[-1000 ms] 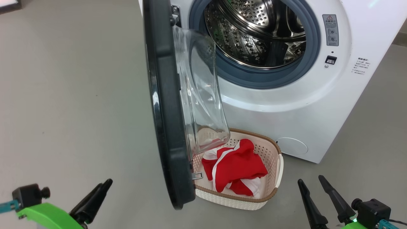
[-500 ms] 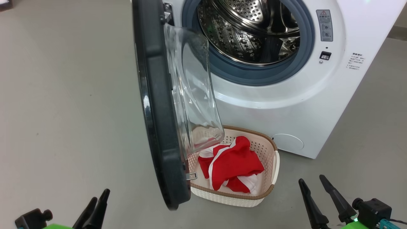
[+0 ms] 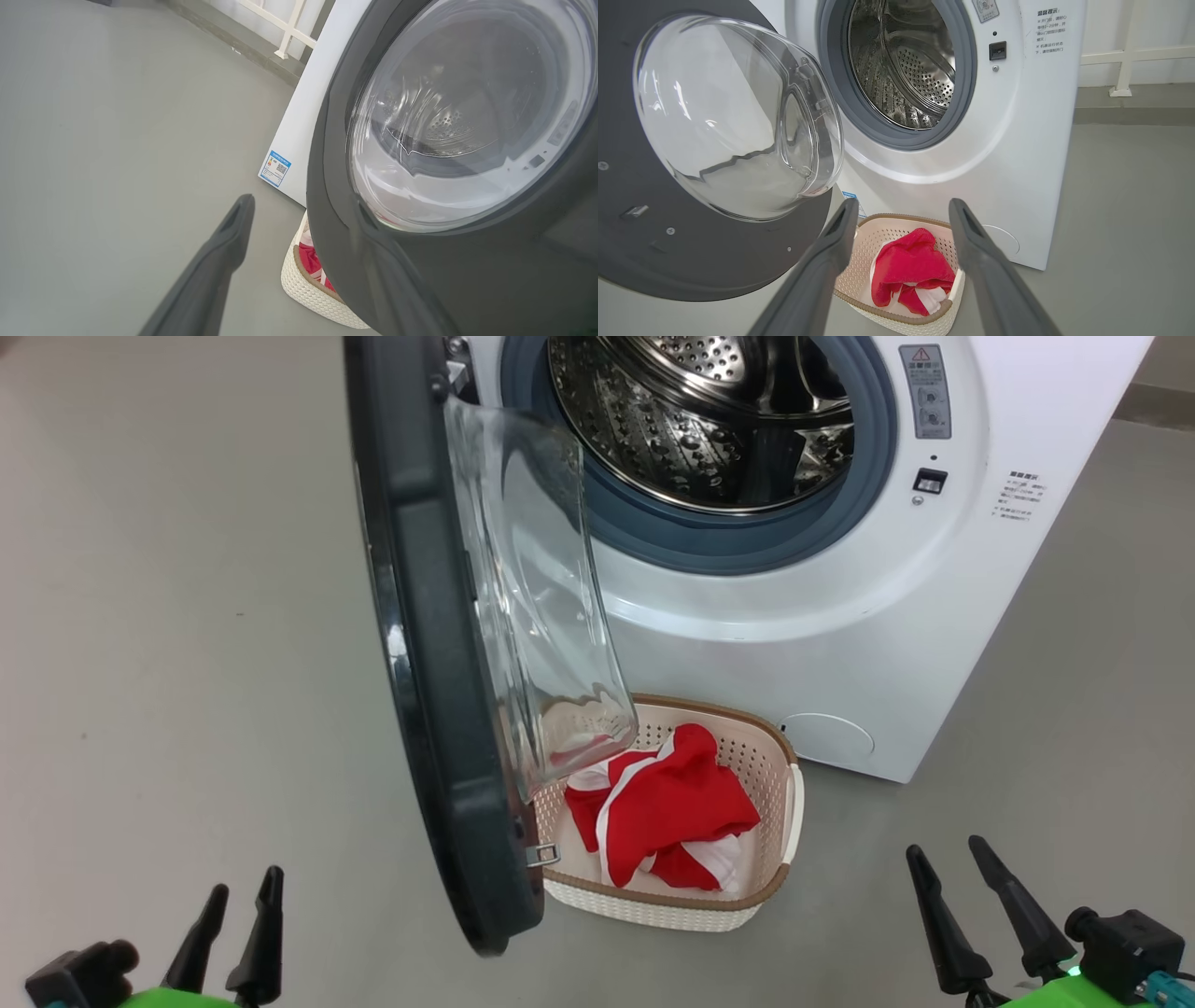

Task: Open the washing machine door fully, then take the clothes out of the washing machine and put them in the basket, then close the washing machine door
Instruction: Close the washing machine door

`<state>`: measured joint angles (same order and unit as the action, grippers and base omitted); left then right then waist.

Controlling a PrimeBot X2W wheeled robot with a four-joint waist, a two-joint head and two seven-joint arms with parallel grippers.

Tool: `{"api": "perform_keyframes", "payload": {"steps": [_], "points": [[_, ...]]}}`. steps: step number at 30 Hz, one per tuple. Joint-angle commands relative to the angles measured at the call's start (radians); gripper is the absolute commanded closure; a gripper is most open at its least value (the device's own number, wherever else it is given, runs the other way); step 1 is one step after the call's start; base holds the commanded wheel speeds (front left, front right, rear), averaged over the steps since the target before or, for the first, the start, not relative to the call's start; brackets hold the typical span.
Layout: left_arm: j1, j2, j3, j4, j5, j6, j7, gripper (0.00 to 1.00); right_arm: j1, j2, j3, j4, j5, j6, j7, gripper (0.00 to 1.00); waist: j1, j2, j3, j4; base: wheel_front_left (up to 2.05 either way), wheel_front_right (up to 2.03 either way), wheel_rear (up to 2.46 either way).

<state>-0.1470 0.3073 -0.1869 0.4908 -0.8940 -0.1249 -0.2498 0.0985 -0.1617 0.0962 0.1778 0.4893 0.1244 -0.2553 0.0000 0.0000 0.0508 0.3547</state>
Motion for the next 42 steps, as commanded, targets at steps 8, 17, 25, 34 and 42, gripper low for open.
{"api": "perform_keyframes", "payload": {"steps": [8, 17, 25, 34, 42], "points": [[0.041, -0.098, 0.251, -0.116, 0.431, -0.005, -0.012, 0.00, -0.036, -0.023, -0.013, -0.037, -0.013, 0.006, -0.006, 0.00, 0.0000, 0.0000, 0.005, -0.017, 0.00, 0.00, 0.00], [0.109, -0.216, 0.369, -0.242, 0.732, 0.012, -0.012, 0.00, -0.037, -0.020, -0.018, -0.046, -0.015, 0.006, -0.006, 0.00, 0.0000, 0.0000, -0.003, -0.029, 0.00, 0.00, 0.00], [0.152, -0.249, 0.402, -0.227, 0.784, 0.020, -0.012, 0.00, -0.024, -0.014, -0.019, -0.042, -0.016, 0.006, -0.006, 0.00, 0.0000, 0.0000, -0.012, -0.033, 0.00, 0.00, 0.00], [0.164, -0.256, 0.409, -0.223, 0.791, 0.016, -0.012, 0.00, -0.014, -0.011, -0.022, -0.039, -0.017, 0.006, -0.006, 0.00, 0.0000, 0.0000, -0.018, -0.029, 0.00, 0.00, 0.00], [0.152, -0.257, 0.406, -0.228, 0.786, 0.010, -0.012, 0.00, -0.011, -0.007, -0.019, -0.037, -0.016, 0.006, -0.006, 0.00, 0.0000, 0.0000, -0.025, -0.033, 0.00, 0.00, 0.00]]}}
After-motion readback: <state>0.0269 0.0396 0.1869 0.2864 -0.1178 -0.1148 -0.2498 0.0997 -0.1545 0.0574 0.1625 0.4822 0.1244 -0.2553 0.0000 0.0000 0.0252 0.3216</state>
